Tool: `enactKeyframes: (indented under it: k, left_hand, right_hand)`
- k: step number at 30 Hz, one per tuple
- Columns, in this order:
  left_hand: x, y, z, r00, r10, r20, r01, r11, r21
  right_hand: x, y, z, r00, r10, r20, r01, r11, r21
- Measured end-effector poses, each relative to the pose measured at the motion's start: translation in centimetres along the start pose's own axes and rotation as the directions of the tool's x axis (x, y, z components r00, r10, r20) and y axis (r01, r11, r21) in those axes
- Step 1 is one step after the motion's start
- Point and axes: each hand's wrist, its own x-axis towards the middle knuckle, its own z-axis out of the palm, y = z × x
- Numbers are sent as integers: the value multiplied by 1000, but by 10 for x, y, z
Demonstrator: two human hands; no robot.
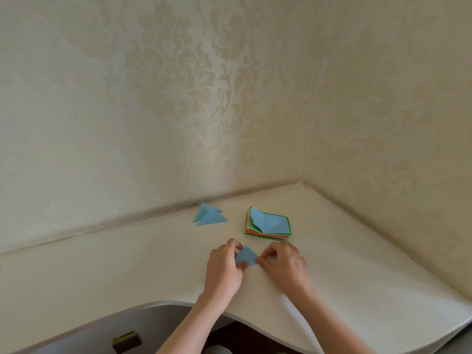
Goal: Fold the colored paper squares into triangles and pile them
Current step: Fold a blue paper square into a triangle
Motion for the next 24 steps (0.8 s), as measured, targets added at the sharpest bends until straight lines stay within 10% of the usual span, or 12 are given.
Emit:
enactKeyframes:
  k: [8, 24]
  left_hand:
    - [25, -28, -18, 990, -1, -141, -13, 995, -100]
    - [112, -62, -27, 971, -134, -198, 104, 982, -155]
  right_hand:
    - [19, 3, -3, 946, -68, -316, 136, 971, 196]
    - [55, 13, 24, 822, -313, -475, 277, 950, -146]
